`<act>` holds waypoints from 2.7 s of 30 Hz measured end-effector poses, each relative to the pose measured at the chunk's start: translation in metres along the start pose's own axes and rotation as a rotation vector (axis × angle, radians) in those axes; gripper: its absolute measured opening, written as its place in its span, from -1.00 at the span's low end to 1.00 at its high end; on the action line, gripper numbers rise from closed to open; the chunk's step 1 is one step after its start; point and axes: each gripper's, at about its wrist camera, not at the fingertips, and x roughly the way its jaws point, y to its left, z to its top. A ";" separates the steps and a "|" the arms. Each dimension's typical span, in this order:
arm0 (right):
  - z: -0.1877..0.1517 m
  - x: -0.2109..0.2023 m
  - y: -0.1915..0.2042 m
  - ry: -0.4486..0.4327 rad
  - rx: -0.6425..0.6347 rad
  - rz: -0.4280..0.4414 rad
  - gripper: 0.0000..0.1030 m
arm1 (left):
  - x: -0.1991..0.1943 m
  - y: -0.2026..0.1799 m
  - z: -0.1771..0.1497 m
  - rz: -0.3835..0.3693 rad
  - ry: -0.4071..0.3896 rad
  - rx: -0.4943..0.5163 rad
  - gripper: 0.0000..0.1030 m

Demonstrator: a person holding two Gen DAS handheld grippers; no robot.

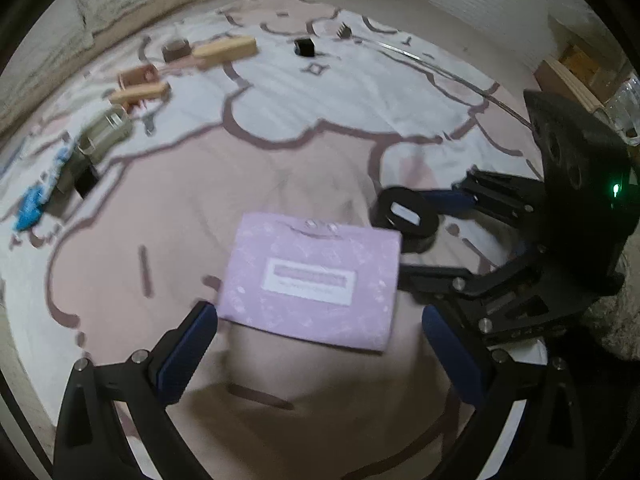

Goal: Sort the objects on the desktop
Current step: 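Grasp the lilac card with the left tool while the right tool holds the jar, then lift the lilac card with the left tool while the right tool carries the jar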

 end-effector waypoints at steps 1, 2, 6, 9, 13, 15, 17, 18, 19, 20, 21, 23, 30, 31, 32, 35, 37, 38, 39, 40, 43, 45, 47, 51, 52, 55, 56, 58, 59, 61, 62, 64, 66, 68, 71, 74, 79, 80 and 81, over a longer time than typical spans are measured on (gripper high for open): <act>0.000 0.000 0.000 0.000 -0.002 -0.001 0.37 | -0.002 0.003 0.002 0.009 -0.011 -0.007 1.00; 0.000 0.000 0.000 0.001 -0.003 -0.001 0.38 | -0.001 0.006 0.005 0.014 -0.017 -0.021 1.00; -0.001 0.000 -0.001 -0.002 -0.002 0.002 0.39 | 0.009 0.022 0.014 -0.011 -0.001 -0.095 0.99; -0.001 0.000 -0.001 -0.006 -0.002 0.009 0.41 | 0.019 0.028 0.019 -0.039 0.017 -0.130 0.99; -0.001 0.001 0.000 -0.006 -0.008 0.006 0.42 | 0.025 0.033 0.020 -0.105 0.036 -0.197 0.99; -0.001 0.001 0.000 -0.005 -0.006 0.006 0.42 | 0.022 0.033 0.018 -0.135 0.034 -0.209 0.99; -0.001 0.000 0.000 -0.006 -0.007 0.004 0.41 | 0.019 0.031 0.015 -0.163 0.034 -0.222 0.99; -0.001 0.000 0.000 -0.007 -0.006 0.001 0.41 | 0.018 0.030 0.013 -0.173 0.034 -0.227 0.99; -0.001 -0.001 0.001 -0.009 -0.003 -0.005 0.41 | 0.017 0.028 0.011 -0.174 0.035 -0.226 0.99; -0.001 -0.002 0.001 -0.010 0.000 -0.014 0.41 | 0.016 0.026 0.008 -0.170 0.035 -0.220 0.99; -0.001 -0.005 0.001 -0.019 0.006 -0.032 0.41 | 0.016 0.023 0.006 -0.163 0.036 -0.213 0.99; -0.002 -0.013 0.001 -0.059 0.015 -0.103 0.45 | 0.016 0.021 0.002 -0.151 0.035 -0.203 0.99; 0.000 -0.018 -0.007 -0.045 0.044 -0.168 0.66 | 0.019 0.018 0.000 -0.100 0.034 -0.221 0.99; 0.000 -0.020 -0.008 -0.042 0.039 -0.171 0.66 | 0.020 0.016 0.001 -0.075 0.026 -0.222 0.99; 0.000 -0.020 -0.007 -0.037 0.032 -0.175 0.66 | 0.020 0.012 0.002 -0.047 0.013 -0.222 0.99; -0.001 -0.019 -0.004 -0.026 -0.002 -0.195 0.66 | 0.025 0.004 0.001 0.034 0.000 -0.221 0.99; -0.005 -0.018 -0.003 -0.015 -0.024 -0.216 0.66 | 0.029 -0.002 0.003 0.070 -0.004 -0.202 0.99; -0.007 -0.016 -0.002 -0.013 -0.035 -0.227 0.66 | 0.030 -0.004 0.004 0.083 -0.004 -0.194 0.99; -0.008 -0.016 -0.002 -0.010 -0.039 -0.232 0.68 | 0.032 -0.005 0.005 0.096 -0.001 -0.195 0.99; -0.009 -0.015 -0.002 -0.007 -0.040 -0.234 0.70 | 0.033 -0.004 0.005 0.104 -0.001 -0.202 0.99; -0.008 -0.013 -0.007 0.010 -0.019 -0.240 1.00 | 0.038 -0.002 0.009 0.151 0.008 -0.224 0.99; -0.009 -0.011 -0.012 0.028 -0.002 -0.237 1.00 | 0.043 -0.004 0.011 0.187 0.016 -0.223 1.00; -0.009 -0.010 -0.012 0.035 -0.010 -0.241 1.00 | 0.042 -0.004 0.010 0.203 0.016 -0.219 1.00; -0.008 -0.009 -0.010 0.051 -0.022 -0.251 1.00 | 0.039 0.002 0.006 0.224 -0.003 -0.240 1.00; -0.008 -0.008 -0.009 0.052 -0.025 -0.256 1.00 | 0.037 0.005 0.004 0.230 -0.007 -0.249 0.99; -0.009 -0.006 -0.008 0.045 -0.026 -0.270 1.00 | 0.029 0.015 -0.003 0.236 -0.013 -0.263 0.96; -0.009 -0.006 -0.008 0.045 -0.022 -0.274 1.00 | 0.027 0.018 -0.005 0.246 -0.016 -0.271 0.95; -0.009 -0.005 -0.007 0.050 -0.015 -0.285 1.00 | 0.023 0.028 -0.010 0.262 -0.022 -0.306 0.95; -0.009 -0.004 -0.006 0.052 -0.017 -0.292 1.00 | 0.021 0.034 -0.013 0.272 -0.024 -0.328 0.95; -0.008 -0.002 -0.005 0.066 -0.020 -0.305 1.00 | 0.016 0.045 -0.019 0.271 -0.039 -0.371 0.95; -0.008 -0.001 -0.005 0.074 -0.019 -0.307 1.00 | 0.013 0.049 -0.022 0.274 -0.046 -0.391 0.95; -0.005 0.001 -0.006 0.098 -0.013 -0.305 1.00 | 0.009 0.056 -0.026 0.288 -0.051 -0.422 0.95; -0.003 0.002 -0.008 0.108 0.002 -0.289 1.00 | 0.007 0.062 -0.030 0.297 -0.056 -0.439 0.95; -0.003 0.000 -0.010 0.101 0.010 -0.283 1.00 | 0.007 0.065 -0.033 0.300 -0.060 -0.454 0.95; 0.000 -0.003 -0.004 0.065 0.006 -0.284 0.78 | 0.007 0.064 -0.036 0.302 -0.070 -0.448 0.95; 0.002 -0.003 0.007 0.048 -0.055 -0.275 0.55 | 0.007 0.064 -0.037 0.298 -0.068 -0.452 0.95; 0.006 -0.002 0.008 0.048 -0.061 -0.258 0.27 | 0.008 0.067 -0.038 0.288 -0.066 -0.464 0.95; 0.007 -0.002 0.008 0.046 -0.060 -0.252 0.13 | 0.008 0.067 -0.038 0.287 -0.069 -0.464 0.95; 0.007 -0.003 0.008 0.043 -0.062 -0.250 -0.03 | 0.006 0.067 -0.038 0.286 -0.076 -0.465 0.95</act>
